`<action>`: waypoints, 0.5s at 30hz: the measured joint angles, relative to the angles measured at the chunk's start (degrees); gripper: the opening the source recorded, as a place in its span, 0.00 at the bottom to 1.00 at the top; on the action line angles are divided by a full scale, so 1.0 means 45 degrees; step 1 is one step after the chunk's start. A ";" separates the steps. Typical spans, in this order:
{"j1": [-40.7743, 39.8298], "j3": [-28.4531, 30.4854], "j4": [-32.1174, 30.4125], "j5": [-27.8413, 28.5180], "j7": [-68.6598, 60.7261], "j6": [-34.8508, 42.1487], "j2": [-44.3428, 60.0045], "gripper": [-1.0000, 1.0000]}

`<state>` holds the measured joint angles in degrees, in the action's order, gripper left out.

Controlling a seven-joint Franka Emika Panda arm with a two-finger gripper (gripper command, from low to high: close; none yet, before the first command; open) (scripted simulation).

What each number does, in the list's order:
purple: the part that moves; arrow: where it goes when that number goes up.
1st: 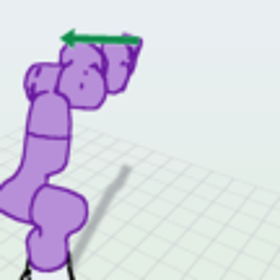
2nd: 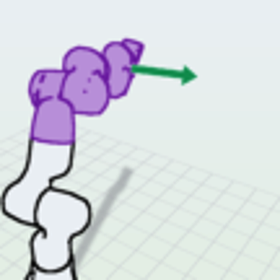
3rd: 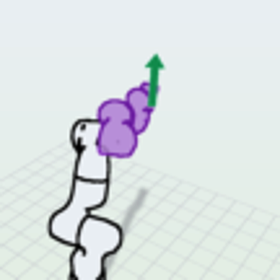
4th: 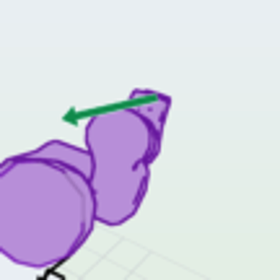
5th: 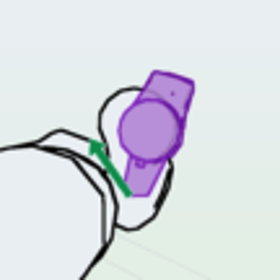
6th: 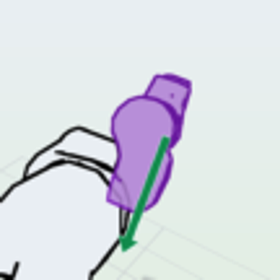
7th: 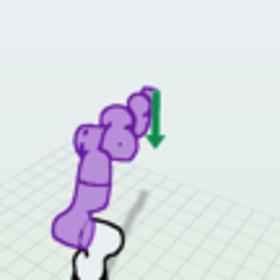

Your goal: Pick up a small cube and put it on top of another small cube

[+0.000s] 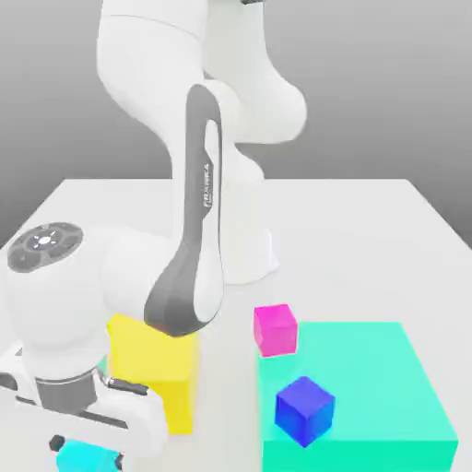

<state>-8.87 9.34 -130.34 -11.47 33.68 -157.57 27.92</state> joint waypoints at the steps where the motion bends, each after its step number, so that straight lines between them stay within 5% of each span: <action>1: -0.0001 -0.0001 0.0000 0.0000 0.0001 0.0002 0.0000 0.00; 8: 0.0320 0.0421 -0.0304 0.0560 0.0416 0.1135 -0.1443 0.00; 15: 0.2325 -0.0972 -0.0578 0.1325 0.1614 0.3681 -0.4295 0.00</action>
<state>1.59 4.97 -132.94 -5.51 40.95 -141.01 8.59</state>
